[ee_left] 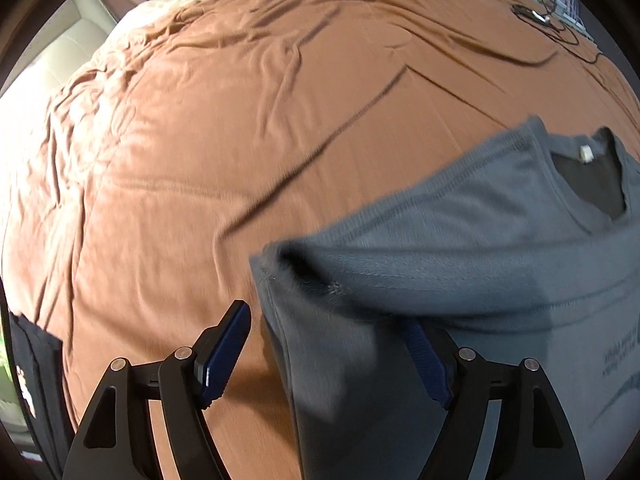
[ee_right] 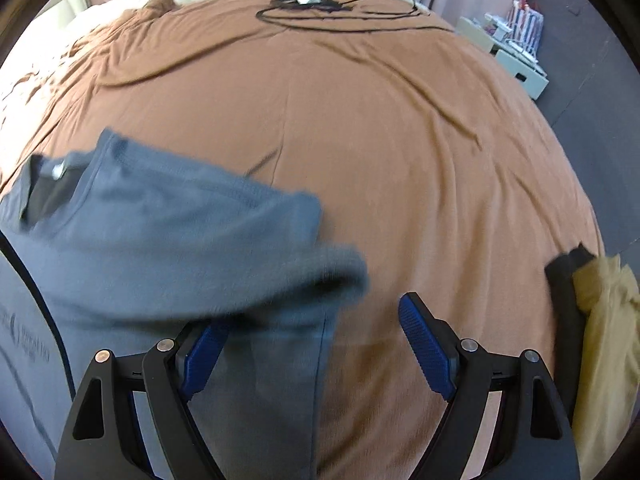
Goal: Fold small clothes
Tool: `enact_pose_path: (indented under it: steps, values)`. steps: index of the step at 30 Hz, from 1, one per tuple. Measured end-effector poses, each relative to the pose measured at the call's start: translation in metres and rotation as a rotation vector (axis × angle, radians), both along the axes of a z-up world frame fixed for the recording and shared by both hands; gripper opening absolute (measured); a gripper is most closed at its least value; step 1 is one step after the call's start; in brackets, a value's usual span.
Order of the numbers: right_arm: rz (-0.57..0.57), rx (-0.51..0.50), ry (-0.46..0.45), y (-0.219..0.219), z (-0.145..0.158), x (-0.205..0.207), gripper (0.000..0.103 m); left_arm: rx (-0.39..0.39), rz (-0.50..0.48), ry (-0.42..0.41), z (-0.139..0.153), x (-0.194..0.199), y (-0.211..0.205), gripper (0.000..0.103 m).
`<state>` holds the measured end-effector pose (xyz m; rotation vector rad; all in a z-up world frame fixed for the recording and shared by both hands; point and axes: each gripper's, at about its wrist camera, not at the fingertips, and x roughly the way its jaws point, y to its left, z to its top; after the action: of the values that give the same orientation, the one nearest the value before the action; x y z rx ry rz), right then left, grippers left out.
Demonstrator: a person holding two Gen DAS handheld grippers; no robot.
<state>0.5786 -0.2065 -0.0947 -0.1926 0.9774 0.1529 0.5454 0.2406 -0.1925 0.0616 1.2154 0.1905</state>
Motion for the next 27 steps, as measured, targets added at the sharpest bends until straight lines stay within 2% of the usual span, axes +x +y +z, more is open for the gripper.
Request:
enact_pose_path:
  steps: [8, 12, 16, 19, 23, 25, 27]
  values:
    - [-0.066, 0.058, -0.037, 0.002, -0.002, 0.041, 0.083, -0.012, 0.034, -0.034, -0.003, 0.032, 0.007, 0.078]
    - [-0.087, 0.098, -0.082, -0.003, 0.007, 0.044, 0.083, -0.035, 0.082, -0.103, 0.011, 0.037, 0.016, 0.065]
    - [-0.077, 0.18, -0.144, -0.016, 0.023, 0.027, 0.082, -0.089, 0.139, -0.159, 0.025, 0.036, 0.034, 0.06]
    - [-0.059, 0.235, -0.12, -0.026, 0.022, 0.018, 0.082, -0.185, 0.131, -0.157, 0.03, 0.032, 0.041, 0.06]
    - [-0.016, 0.232, -0.089, -0.031, 0.014, 0.008, 0.082, -0.211, 0.118, -0.125, 0.025, 0.026, 0.039, 0.06]
    - [-0.003, 0.246, -0.072, -0.034, 0.007, 0.005, 0.079, -0.244, 0.125, -0.106, 0.018, 0.026, 0.04, 0.059]
    - [0.003, 0.262, -0.052, -0.037, 0.004, 0.008, 0.071, -0.269, 0.134, -0.094, 0.012, 0.028, 0.042, 0.057]
